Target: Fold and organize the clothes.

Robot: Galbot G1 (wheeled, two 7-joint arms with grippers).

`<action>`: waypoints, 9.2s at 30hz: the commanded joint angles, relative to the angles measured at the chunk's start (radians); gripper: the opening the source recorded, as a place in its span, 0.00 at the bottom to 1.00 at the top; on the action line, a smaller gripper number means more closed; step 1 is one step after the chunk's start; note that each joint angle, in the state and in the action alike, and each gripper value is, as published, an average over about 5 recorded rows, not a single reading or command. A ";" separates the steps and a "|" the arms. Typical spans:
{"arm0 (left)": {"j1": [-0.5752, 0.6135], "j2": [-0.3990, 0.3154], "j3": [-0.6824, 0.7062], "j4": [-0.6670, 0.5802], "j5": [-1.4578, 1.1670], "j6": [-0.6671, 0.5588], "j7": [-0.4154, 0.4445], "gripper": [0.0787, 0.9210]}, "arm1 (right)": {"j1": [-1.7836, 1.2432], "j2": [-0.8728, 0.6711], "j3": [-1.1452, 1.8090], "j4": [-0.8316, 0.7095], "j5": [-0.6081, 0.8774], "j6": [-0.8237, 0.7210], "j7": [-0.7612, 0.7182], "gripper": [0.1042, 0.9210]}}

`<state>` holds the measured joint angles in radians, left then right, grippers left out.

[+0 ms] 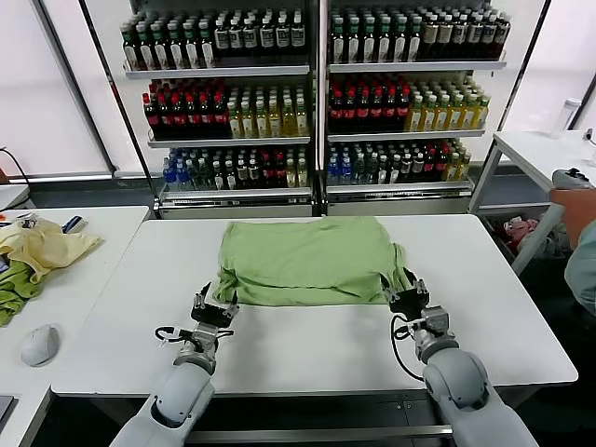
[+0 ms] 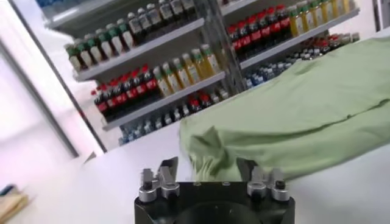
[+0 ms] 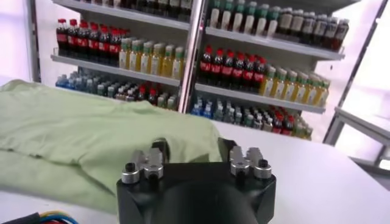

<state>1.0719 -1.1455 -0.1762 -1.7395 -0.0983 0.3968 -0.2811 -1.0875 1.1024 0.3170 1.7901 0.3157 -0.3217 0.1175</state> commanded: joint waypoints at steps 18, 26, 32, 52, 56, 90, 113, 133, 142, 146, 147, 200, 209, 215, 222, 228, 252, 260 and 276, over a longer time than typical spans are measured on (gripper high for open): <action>-0.124 -0.037 0.000 0.083 -0.401 0.050 -0.041 0.88 | 0.059 -0.005 -0.005 -0.094 0.203 -0.165 0.036 0.88; -0.142 -0.048 0.011 0.115 -0.407 0.057 -0.059 0.81 | 0.148 0.010 -0.060 -0.163 0.279 -0.204 0.056 0.74; -0.121 -0.055 0.011 0.097 -0.406 0.069 -0.082 0.60 | 0.155 0.009 -0.066 -0.167 0.290 -0.209 0.052 0.54; -0.113 -0.042 0.007 0.104 -0.468 0.083 -0.082 0.01 | 0.109 -0.010 -0.038 -0.122 0.293 -0.200 0.032 0.07; -0.068 -0.033 -0.002 0.036 -0.460 0.090 -0.088 0.01 | 0.047 -0.035 -0.016 -0.059 0.293 -0.201 0.029 0.07; 0.567 0.030 -0.182 -0.505 -0.352 0.122 -0.091 0.01 | -0.588 -0.118 0.291 0.453 0.122 -0.190 -0.067 0.13; 0.107 0.095 -0.152 -0.232 -0.535 0.072 -0.084 0.63 | 0.058 -0.095 0.008 0.073 0.235 -0.075 0.043 0.87; -0.404 0.017 0.094 0.324 -0.507 0.079 -0.086 0.88 | 0.641 0.045 -0.304 -0.514 0.271 -0.184 0.070 0.88; -0.477 -0.032 0.106 0.474 -0.509 0.086 -0.078 0.88 | 0.719 0.118 -0.340 -0.704 0.247 -0.192 0.053 0.88; -0.483 -0.042 0.109 0.491 -0.527 0.099 -0.072 0.88 | 0.734 0.146 -0.346 -0.771 0.248 -0.199 0.051 0.88; -0.483 -0.043 0.110 0.493 -0.530 0.101 -0.071 0.88 | 0.737 0.153 -0.348 -0.786 0.247 -0.199 0.050 0.88; -0.199 0.073 0.003 0.070 -0.650 0.003 -0.003 0.02 | 0.462 -0.008 -0.215 -0.248 0.295 -0.145 0.017 0.01; -0.105 0.124 -0.053 -0.021 -0.700 0.024 0.001 0.02 | 0.281 -0.056 -0.104 -0.040 0.296 -0.163 0.019 0.01; -0.030 0.137 -0.065 -0.072 -0.687 0.037 0.007 0.02 | 0.132 -0.055 -0.043 0.054 0.277 -0.170 0.022 0.01; 0.014 0.151 -0.065 -0.106 -0.648 0.054 0.017 0.02 | -0.008 -0.047 0.025 0.110 0.270 -0.184 0.037 0.01; 0.042 0.166 -0.056 -0.118 -0.590 0.072 0.031 0.02 | -0.081 -0.033 0.061 0.133 0.258 -0.198 0.048 0.01; 0.189 -0.002 -0.137 -0.210 -0.272 0.030 -0.095 0.43 | -0.113 0.019 0.048 0.146 0.178 -0.233 0.051 0.48; 0.221 -0.105 -0.136 -0.162 -0.222 0.048 -0.146 0.71 | -0.126 0.021 0.057 0.156 0.177 -0.228 0.048 0.77; 0.223 -0.134 -0.123 -0.137 -0.246 0.058 -0.130 0.67 | -0.135 0.011 0.075 0.168 0.183 -0.217 0.045 0.88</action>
<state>1.2809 -1.2458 -0.2905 -1.8837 -0.3465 0.4509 -0.4018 -1.2188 1.1131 0.3882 1.9542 0.4988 -0.5392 0.1629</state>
